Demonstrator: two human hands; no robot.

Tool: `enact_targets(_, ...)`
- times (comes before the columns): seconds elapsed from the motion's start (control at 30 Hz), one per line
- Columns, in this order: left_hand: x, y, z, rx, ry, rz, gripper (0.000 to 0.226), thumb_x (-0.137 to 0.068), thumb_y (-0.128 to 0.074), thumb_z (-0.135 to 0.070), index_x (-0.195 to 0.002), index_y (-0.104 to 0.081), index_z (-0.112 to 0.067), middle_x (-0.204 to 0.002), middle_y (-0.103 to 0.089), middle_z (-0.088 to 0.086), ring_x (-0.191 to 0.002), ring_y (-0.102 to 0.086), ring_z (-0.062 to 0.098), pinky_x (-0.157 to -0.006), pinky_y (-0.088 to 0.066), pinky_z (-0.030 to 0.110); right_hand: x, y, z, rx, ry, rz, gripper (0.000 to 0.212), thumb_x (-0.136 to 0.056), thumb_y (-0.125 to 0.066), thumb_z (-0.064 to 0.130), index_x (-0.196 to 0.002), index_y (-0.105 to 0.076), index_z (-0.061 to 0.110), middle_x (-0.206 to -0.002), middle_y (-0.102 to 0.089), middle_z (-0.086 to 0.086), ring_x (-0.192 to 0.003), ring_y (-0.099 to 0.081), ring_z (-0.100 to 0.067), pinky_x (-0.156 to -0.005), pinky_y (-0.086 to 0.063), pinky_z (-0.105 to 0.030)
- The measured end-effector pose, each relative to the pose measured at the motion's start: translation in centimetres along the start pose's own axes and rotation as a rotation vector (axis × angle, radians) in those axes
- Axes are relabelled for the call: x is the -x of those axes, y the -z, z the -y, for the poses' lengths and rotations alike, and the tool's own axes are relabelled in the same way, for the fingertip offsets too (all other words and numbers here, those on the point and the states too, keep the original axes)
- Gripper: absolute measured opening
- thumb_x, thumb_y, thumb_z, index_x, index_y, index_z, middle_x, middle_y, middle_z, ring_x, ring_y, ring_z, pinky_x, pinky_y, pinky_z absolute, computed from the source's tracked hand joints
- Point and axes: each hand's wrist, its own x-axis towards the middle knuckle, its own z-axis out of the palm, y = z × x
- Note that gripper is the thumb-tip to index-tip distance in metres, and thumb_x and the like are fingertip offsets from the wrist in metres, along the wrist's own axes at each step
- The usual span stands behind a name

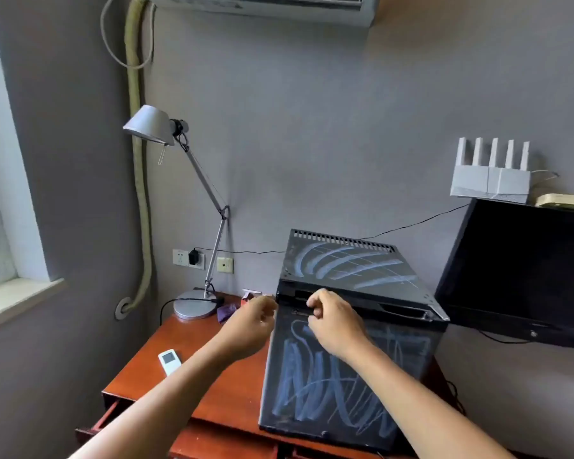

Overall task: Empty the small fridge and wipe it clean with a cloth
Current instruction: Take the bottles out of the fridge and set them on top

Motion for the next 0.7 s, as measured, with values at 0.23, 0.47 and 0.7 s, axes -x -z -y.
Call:
enact_targets(0.23,-7.3,-1.8,3.0,-0.5,-0.192,0.079,0.072,-0.09,-0.051,-0.015,-0.158,-0.026,-0.015,-0.166,-0.023,-0.001,-0.152,-0.022,0.019,-0.12,-0.027,0.039,-6.6,-5.9,-0.3,0.648,0.04,0.012,0.053,-0.09,-0.054,0.061,-0.123,-0.05,0.019,-0.126,-0.05,-0.008,-0.117,-0.047,-0.03,-0.095,-0.038,-0.044)
enact_targets(0.47,-10.7,-3.2,5.4,-0.629,-0.274,0.115,0.083,-0.092,-0.046,-0.01,-0.164,-0.005,-0.015,-0.172,0.001,0.0,-0.158,-0.008,0.015,-0.126,-0.008,0.034,-7.5,-8.0,-2.3,0.589,0.092,-0.183,0.051,-0.078,-0.066,0.065,-0.099,-0.058,0.019,-0.1,-0.058,-0.008,-0.092,-0.056,-0.03,-0.078,-0.046,-0.043)
enact_targets(0.7,-11.7,-1.5,7.2,-0.601,-0.35,0.147,0.099,-0.08,-0.049,0.005,-0.164,-0.007,-0.025,-0.171,-0.001,-0.009,-0.157,-0.015,0.012,-0.127,-0.013,0.037,-3.4,-5.0,-1.5,0.417,0.24,-0.125,0.052,-0.07,-0.059,0.074,-0.081,-0.048,0.024,-0.086,-0.051,0.005,-0.081,-0.05,-0.023,-0.072,-0.041,-0.036)
